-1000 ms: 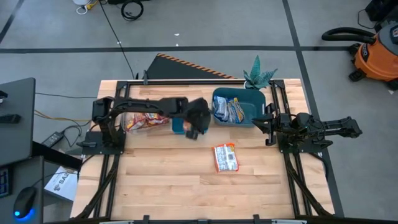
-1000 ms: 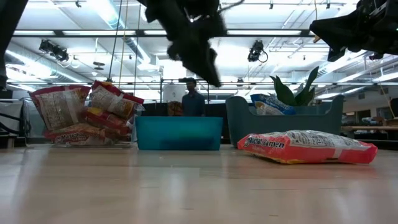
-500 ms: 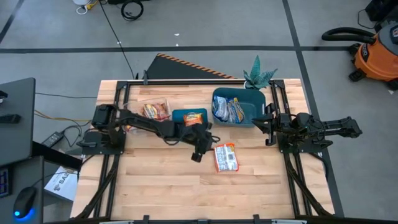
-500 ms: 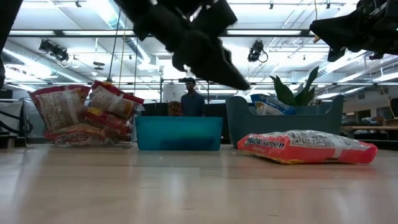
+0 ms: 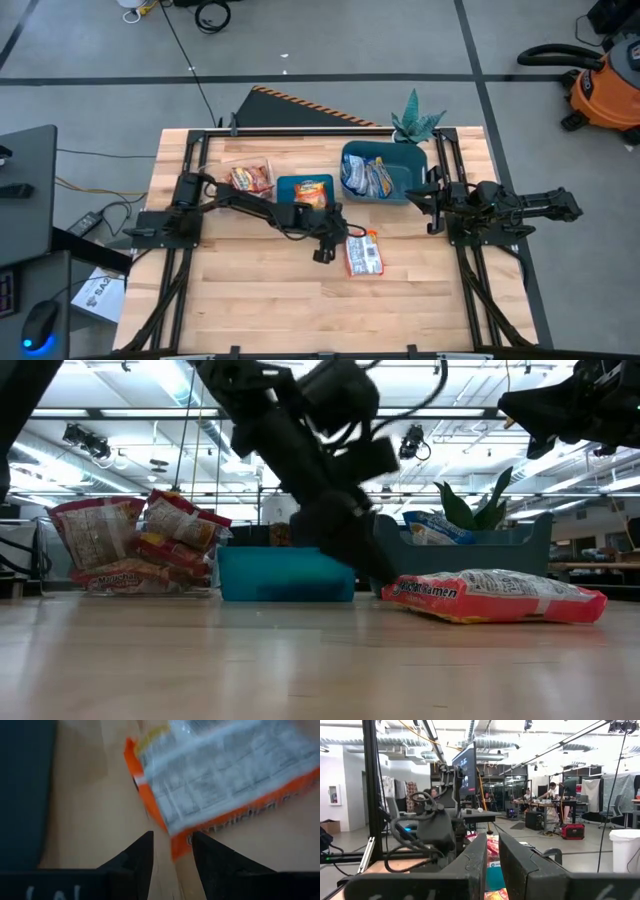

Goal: Sort Maruchan noodles
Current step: Put the orange noodle pack into the blue bin

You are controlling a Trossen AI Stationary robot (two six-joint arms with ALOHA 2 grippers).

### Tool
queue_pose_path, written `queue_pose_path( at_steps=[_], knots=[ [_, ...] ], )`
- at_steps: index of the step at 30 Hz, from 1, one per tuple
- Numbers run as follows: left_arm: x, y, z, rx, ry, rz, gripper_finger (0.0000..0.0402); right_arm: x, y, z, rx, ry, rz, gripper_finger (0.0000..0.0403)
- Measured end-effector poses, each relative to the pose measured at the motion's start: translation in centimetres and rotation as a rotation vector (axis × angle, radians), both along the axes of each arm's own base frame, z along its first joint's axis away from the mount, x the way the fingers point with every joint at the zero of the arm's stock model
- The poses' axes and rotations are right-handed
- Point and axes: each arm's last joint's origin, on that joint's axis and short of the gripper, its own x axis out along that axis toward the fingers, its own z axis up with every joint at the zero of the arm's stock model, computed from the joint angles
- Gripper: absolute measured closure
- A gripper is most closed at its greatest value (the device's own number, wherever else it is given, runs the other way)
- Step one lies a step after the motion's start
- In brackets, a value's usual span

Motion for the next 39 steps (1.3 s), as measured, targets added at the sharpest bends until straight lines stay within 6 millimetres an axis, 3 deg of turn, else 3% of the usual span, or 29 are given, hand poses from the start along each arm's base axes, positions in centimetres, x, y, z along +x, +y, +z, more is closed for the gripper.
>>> queue_pose_path(
  at_steps=[11, 25, 31, 39],
  knots=[
    [0.0, 0.8, -1.9, 0.004, 0.058, 0.015, 0.026, 0.0, 0.0, 0.1, 0.001, -0.008, 0.0, 0.0348],
    [0.3, 0.7, -1.6, -0.002, 0.02, 0.014, 0.0265, 0.0, 0.0, 0.1, 0.0, -0.008, 0.0, 0.0348],
    [0.4, 0.5, -1.6, -0.033, 0.009, -0.016, 0.0308, 0.0, 0.0, 0.1, 0.0, -0.008, 0.0, 0.0348],
    [0.3, 0.2, -1.3, -0.061, 0.004, 0.006, 0.0393, 0.0, 0.0, 0.1, 0.0, -0.008, 0.0, 0.0348]
  ],
)
